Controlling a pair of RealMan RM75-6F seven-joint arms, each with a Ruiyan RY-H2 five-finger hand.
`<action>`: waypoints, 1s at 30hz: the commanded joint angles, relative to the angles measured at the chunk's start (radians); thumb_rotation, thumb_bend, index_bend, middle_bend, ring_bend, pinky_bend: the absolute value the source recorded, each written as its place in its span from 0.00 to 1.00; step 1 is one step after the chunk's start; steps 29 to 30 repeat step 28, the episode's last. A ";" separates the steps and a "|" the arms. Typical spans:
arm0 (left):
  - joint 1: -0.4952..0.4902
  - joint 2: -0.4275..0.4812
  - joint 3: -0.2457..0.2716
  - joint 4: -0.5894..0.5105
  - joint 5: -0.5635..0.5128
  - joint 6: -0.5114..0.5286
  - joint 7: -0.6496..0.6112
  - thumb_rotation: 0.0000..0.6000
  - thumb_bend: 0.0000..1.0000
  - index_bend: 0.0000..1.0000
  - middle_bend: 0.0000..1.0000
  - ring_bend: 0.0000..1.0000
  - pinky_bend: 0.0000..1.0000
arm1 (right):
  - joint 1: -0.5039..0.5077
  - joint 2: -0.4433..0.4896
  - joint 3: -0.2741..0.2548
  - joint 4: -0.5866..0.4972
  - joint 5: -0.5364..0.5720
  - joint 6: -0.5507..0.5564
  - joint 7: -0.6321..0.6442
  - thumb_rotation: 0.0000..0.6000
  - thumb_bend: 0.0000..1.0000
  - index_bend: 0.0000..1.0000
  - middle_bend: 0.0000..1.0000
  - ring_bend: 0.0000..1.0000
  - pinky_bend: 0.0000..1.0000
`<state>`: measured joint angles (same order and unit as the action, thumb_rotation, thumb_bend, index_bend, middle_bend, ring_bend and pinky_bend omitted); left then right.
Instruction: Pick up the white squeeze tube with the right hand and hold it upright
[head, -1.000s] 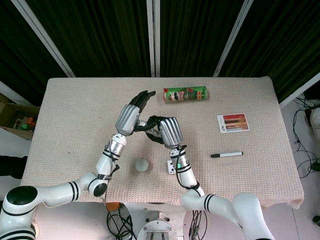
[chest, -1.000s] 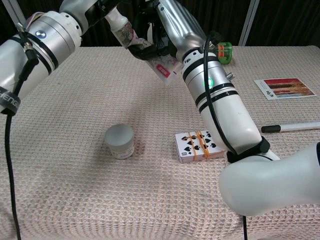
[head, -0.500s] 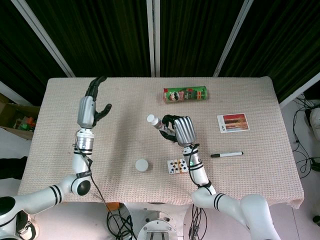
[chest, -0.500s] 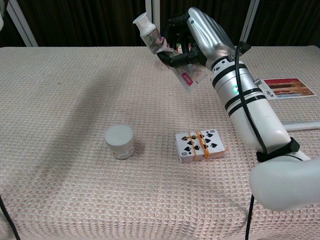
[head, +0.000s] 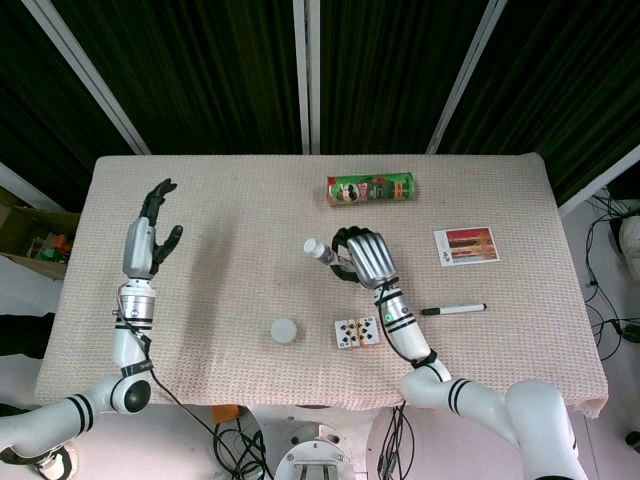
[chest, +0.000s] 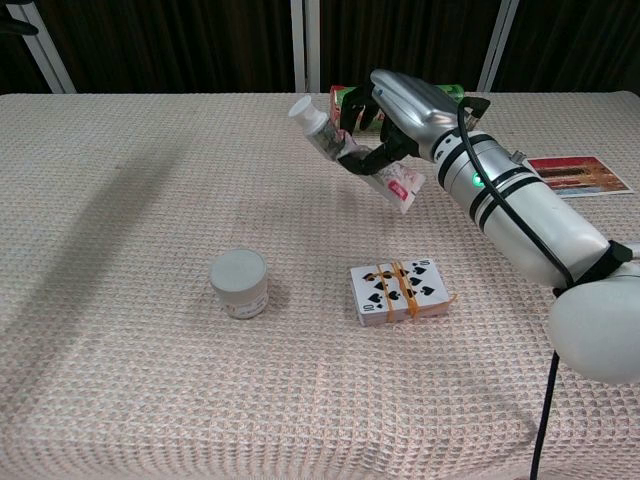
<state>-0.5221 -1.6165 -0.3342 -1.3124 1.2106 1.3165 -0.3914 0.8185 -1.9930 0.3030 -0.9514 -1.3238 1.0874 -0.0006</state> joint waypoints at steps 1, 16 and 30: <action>0.009 0.007 0.001 -0.009 0.006 0.008 0.001 0.00 0.00 0.09 0.14 0.06 0.16 | -0.019 0.087 0.002 -0.131 0.072 -0.081 -0.073 1.00 0.03 0.00 0.00 0.00 0.00; 0.196 0.216 0.178 -0.204 0.005 0.132 0.494 0.00 0.00 0.09 0.11 0.06 0.16 | -0.405 0.430 -0.086 -0.493 0.186 0.246 -0.145 1.00 0.04 0.00 0.00 0.00 0.00; 0.375 0.223 0.320 -0.239 0.031 0.230 0.567 0.00 0.00 0.09 0.11 0.06 0.16 | -0.648 0.515 -0.216 -0.531 0.218 0.350 -0.087 1.00 0.05 0.00 0.00 0.00 0.00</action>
